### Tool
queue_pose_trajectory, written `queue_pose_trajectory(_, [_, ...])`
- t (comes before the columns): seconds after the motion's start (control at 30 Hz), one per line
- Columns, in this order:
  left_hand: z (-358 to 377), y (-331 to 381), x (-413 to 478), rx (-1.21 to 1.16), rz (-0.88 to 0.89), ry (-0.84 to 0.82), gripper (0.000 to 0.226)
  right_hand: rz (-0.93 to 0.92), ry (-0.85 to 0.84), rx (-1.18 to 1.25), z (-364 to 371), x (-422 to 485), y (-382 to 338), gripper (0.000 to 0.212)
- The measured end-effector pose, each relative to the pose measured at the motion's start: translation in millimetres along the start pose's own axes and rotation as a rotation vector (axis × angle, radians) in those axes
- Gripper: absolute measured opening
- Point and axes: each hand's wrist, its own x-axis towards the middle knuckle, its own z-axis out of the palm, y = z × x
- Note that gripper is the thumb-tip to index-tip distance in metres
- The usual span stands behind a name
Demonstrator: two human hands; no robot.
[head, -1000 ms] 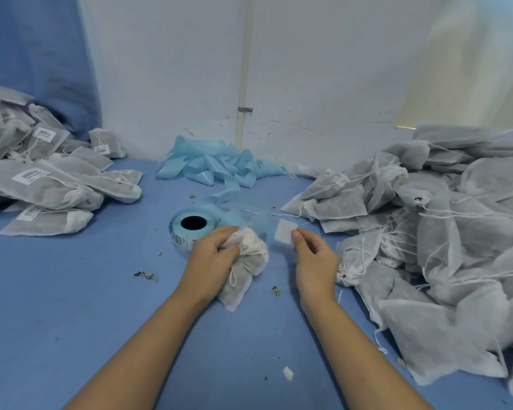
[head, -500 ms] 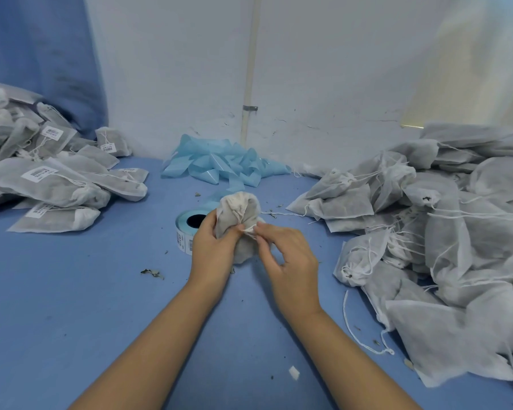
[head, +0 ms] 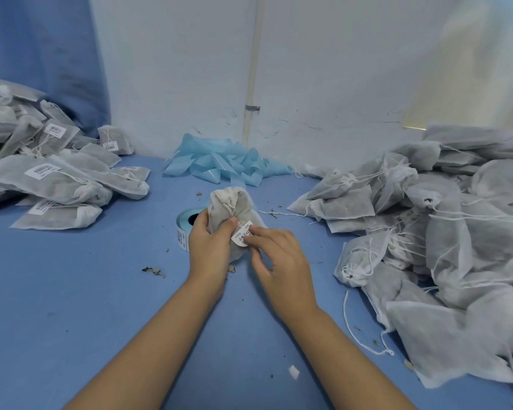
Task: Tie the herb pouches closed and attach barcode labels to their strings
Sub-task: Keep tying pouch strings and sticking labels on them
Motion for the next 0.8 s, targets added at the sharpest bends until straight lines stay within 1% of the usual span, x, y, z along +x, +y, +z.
queue_pose_trajectory(0.1, [0, 2, 0, 0.015, 0.008, 0.013, 0.013, 0.012, -0.018, -0.106, -1, 1, -2, 0.018])
queue_pose_trajectory(0.17, [-1, 4, -1, 0.033, 0.017, 0.013, 0.012, 0.055, -0.007, -0.066, -1, 0, -3, 0.018])
queue_pose_trajectory(0.2, [-1, 5, -3, 0.043, 0.023, 0.003, 0.012, 0.114, -0.003, -0.005, -1, 1, -4, 0.02])
queue_pose_trajectory(0.27, [-1, 7, -5, 0.055, 0.029, -0.042, 0.013, 0.313, 0.004, 0.189, -1, 3, -5, 0.029])
queue_pose_trajectory(0.33, [0, 9, -9, 0.049, 0.008, -0.111, 0.014, 0.585, -0.017, 0.43, -2, 6, -5, 0.043])
queue_pose_trajectory(0.37, [0, 9, -10, 0.042, -0.013, -0.143, 0.014, 0.716, -0.045, 0.549, -2, 6, -4, 0.043])
queue_pose_trajectory(0.4, [1, 9, -10, 0.032, -0.039, -0.169, 0.014, 0.818, -0.082, 0.66, -2, 7, -2, 0.034])
queue_pose_trajectory(0.47, [1, 9, -11, 0.002, -0.105, -0.215, 0.015, 0.949, -0.116, 0.837, -4, 8, 1, 0.015])
queue_pose_trajectory(0.53, [-1, 6, -11, -0.045, -0.181, -0.291, 0.027, 1.024, -0.048, 1.0, -5, 8, 3, 0.013])
queue_pose_trajectory(0.6, [-3, 2, -12, -0.032, -0.236, -0.388, 0.042, 1.066, 0.019, 1.092, -6, 9, 6, 0.014])
queue_pose_trajectory(0.63, [-3, 0, -12, -0.012, -0.248, -0.422, 0.043, 1.073, 0.032, 1.105, -5, 9, 7, 0.014])
queue_pose_trajectory(0.73, [-4, -3, -11, -0.006, -0.282, -0.435, 0.03, 1.091, 0.039, 1.132, -4, 10, 7, 0.014])
queue_pose_trajectory(0.8, [-6, -2, -9, -0.032, -0.314, -0.434, 0.035, 1.096, 0.045, 1.165, -4, 10, 7, 0.013])
